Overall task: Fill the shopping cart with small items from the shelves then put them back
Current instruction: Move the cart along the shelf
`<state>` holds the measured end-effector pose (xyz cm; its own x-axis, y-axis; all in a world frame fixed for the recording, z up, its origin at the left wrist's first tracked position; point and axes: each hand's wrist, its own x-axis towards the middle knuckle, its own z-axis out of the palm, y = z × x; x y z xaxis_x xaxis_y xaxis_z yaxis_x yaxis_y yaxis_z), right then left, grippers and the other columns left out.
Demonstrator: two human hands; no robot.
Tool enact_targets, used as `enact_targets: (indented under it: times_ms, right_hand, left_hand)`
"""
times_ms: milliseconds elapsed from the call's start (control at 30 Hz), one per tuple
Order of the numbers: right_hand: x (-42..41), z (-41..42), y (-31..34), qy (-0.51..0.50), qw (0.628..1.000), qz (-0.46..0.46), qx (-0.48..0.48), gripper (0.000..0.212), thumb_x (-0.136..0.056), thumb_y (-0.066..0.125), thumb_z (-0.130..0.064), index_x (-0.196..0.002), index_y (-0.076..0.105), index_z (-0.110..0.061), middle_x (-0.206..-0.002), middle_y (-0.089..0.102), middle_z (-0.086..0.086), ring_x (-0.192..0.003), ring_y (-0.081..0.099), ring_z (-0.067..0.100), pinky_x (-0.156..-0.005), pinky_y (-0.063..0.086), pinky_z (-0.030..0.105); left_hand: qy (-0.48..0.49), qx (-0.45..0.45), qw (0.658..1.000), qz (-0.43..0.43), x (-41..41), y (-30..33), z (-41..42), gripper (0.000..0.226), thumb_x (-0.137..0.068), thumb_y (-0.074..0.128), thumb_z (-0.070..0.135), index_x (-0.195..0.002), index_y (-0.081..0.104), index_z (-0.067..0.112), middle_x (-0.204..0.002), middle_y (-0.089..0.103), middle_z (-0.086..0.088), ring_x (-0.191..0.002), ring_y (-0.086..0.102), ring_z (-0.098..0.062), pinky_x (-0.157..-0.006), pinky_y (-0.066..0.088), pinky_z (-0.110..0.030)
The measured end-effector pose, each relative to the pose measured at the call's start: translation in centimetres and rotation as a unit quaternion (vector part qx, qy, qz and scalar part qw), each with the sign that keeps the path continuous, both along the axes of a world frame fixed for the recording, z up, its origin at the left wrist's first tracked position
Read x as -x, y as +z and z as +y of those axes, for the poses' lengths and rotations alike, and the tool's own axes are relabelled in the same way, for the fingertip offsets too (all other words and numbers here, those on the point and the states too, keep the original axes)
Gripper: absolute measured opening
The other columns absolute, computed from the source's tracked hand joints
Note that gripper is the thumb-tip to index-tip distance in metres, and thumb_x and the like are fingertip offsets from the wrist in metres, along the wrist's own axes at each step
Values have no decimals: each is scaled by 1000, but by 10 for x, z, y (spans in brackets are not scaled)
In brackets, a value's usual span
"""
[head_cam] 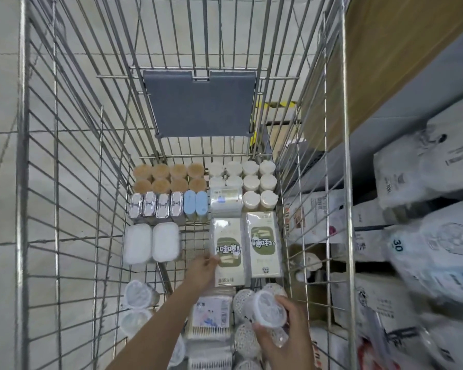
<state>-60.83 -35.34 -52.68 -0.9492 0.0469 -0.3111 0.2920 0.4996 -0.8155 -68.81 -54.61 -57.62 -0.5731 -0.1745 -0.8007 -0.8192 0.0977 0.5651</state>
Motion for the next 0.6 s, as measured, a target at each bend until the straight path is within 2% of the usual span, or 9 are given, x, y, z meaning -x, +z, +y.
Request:
enact_targets:
  times_ms: [67,200,300,333,400,433,467,533,600]
  right_hand:
    - [-2,1,-4,2,1000,-8,-4,91,-57,89,-5,-104,44,-68,-114,49,-32,-103,51,-8,-78,45,7]
    - [-2,1,-6,0,1000,-20,-7,86,-53,87,-16,-101,42,-71,-107,57,-20,-98,56,0,-77,43,5]
    - [1,-3,2,13,999,-50,13,85,-61,86,-7,-98,42,-70,-110,57,-15,-98,55,-4,-74,41,3]
    - [3,-5,6,19,998,-55,23,81,-64,84,-3,-99,45,-66,-111,57,-14,-99,55,-6,-75,41,3]
    - [6,-12,13,31,996,-73,47,65,-68,82,-1,-100,54,-50,-112,57,-15,-101,55,-5,-76,43,4]
    - [7,-18,15,35,994,-84,56,58,-69,81,-2,-99,56,-44,-113,57,-15,-102,56,0,-76,46,8]
    - [9,-26,16,38,993,-97,63,56,-69,82,-3,-100,55,-41,-113,57,-16,-103,57,4,-77,48,13]
    - [12,-44,18,47,990,-114,74,57,-69,83,-7,-105,53,-40,-114,57,-17,-104,58,6,-82,54,24]
    - [14,-67,16,69,989,-114,70,58,-71,82,-8,-108,51,-42,-116,55,-19,-107,55,1,-89,53,26]
  left_hand:
    - [3,2,1000,-6,3,-3,3,24,-100,42,29,-104,55,9,-102,66,-12,-95,64,-30,-81,54,-36]
    - [0,14,1000,-19,7,-3,5,20,-101,41,18,-99,58,7,-110,62,-14,-102,60,-31,-84,48,-35]
    - [-68,74,995,9,6,6,0,19,-101,41,20,-95,57,13,-103,63,-9,-83,56,-19,-74,46,-28]
    - [-79,80,993,25,5,14,-2,16,-101,42,17,-98,57,14,-101,63,-6,-79,54,-15,-69,47,-25]
    - [-72,86,991,71,-5,37,-10,17,-99,42,9,-103,54,21,-93,57,7,-74,51,-4,-58,42,-9]
    - [-70,103,987,101,-14,50,-16,19,-98,43,7,-103,52,23,-90,55,11,-74,50,0,-60,40,-5]
    - [-76,129,981,126,-26,59,-22,18,-97,45,7,-103,54,22,-89,56,11,-77,53,-2,-67,42,-9]
    - [-105,193,967,131,-60,68,-36,17,-96,48,13,-109,59,16,-97,62,4,-90,59,-12,-80,47,-26]
    - [-150,284,939,119,-101,68,-48,25,-93,53,18,-118,59,17,-110,62,2,-101,58,-16,-84,48,-31]
